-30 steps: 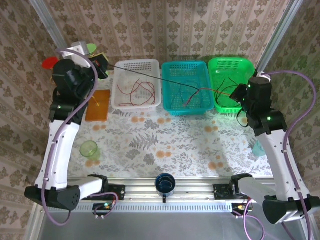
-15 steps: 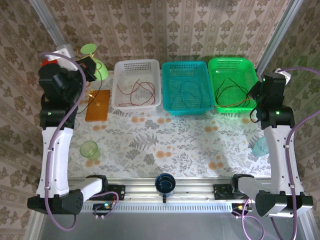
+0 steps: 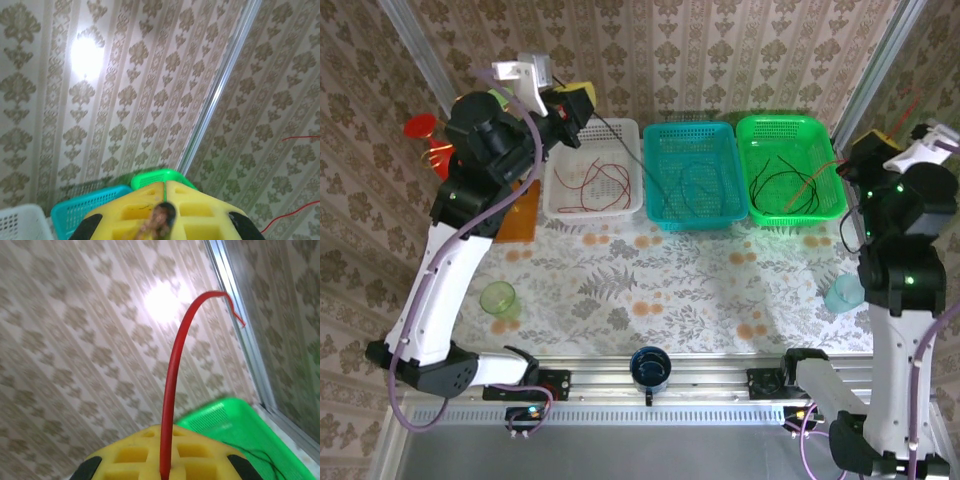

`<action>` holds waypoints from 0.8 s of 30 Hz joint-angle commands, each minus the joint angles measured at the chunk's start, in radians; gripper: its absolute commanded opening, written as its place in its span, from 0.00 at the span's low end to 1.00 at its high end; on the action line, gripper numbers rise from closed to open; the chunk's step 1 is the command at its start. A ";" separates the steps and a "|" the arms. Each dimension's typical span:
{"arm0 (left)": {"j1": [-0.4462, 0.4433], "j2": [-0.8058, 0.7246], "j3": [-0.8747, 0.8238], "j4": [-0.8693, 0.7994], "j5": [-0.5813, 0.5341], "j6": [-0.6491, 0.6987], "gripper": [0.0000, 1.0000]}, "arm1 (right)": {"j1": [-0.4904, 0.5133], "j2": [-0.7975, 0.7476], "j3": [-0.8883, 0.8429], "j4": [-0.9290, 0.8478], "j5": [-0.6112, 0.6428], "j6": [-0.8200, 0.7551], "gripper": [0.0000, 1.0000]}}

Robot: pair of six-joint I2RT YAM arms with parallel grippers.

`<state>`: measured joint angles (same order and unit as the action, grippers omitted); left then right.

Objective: Untangle the cables

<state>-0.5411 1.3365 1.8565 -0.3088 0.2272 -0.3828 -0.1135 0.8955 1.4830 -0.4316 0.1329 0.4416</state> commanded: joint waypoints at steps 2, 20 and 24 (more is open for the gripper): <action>-0.026 0.045 0.078 0.032 0.054 0.022 0.00 | -0.003 0.030 0.055 0.117 -0.104 0.049 0.00; -0.048 -0.088 -0.300 0.087 0.002 -0.060 0.00 | 0.297 0.352 0.128 0.424 -0.204 0.194 0.00; -0.049 -0.126 -0.368 0.113 -0.019 -0.086 0.00 | 0.418 0.533 0.188 0.442 -0.190 0.120 0.00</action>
<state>-0.5827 1.2633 1.5105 -0.2527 0.2337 -0.4355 0.2527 1.3315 1.6302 -0.0242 -0.0753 0.6228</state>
